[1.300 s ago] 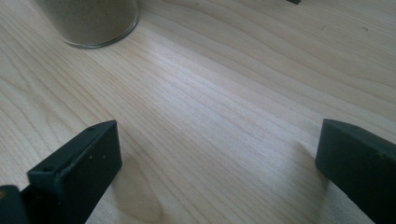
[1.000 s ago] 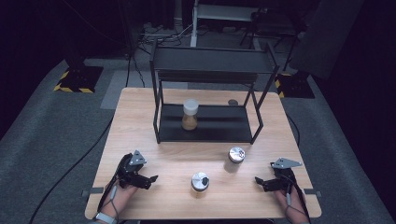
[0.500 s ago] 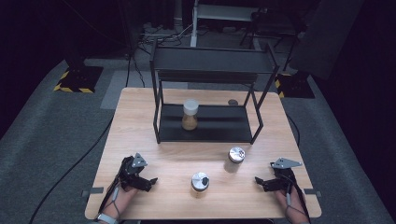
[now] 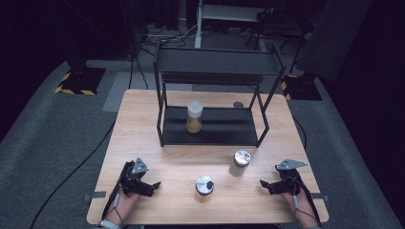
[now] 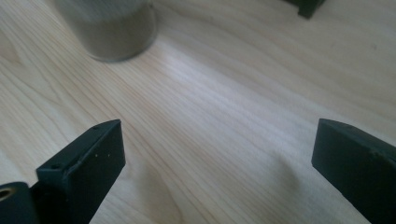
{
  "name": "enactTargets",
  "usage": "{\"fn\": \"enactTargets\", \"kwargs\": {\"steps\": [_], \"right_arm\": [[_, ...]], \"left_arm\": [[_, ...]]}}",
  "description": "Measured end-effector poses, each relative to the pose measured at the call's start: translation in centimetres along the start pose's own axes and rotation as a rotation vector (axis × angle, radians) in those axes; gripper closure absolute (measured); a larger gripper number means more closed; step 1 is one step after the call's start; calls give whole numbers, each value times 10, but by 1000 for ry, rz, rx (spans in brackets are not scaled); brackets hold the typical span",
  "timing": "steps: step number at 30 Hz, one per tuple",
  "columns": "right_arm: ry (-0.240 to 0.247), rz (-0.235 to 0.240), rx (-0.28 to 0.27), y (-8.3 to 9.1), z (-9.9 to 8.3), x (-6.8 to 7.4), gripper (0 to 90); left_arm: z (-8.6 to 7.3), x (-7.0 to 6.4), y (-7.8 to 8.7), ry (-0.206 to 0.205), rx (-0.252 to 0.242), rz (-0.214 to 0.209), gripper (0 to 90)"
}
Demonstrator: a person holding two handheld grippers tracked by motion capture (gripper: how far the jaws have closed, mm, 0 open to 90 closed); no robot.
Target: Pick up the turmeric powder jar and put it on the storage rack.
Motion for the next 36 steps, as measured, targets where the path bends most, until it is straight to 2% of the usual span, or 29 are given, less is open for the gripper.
{"fn": "enactTargets", "kwargs": {"steps": [7,20,25,30,36], "right_arm": [[33,9,-63,17,19,9,23],[84,24,-129,44,52,25,23],[62,81,-177,51,64,30,23],[99,100,-181,53,78,43,23],[125,142,-176,45,94,61,23]], "left_arm": [[0,0,0,0,0,0,0],[0,-1,0,7,0,7,0],[0,-2,0,10,0,9,0],[0,-2,0,10,0,9,0],[-1,-2,0,15,-1,12,0]]}}
Point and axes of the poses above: each handheld gripper's, and its own axes: y roughly backward along the jaws, z roughly out of its top, x roughly to its left, the point moved 10 cm from there along -y, roughly forward along the jaws, and after that the axes turned 5 degrees about -x, right-handed, at the moved point
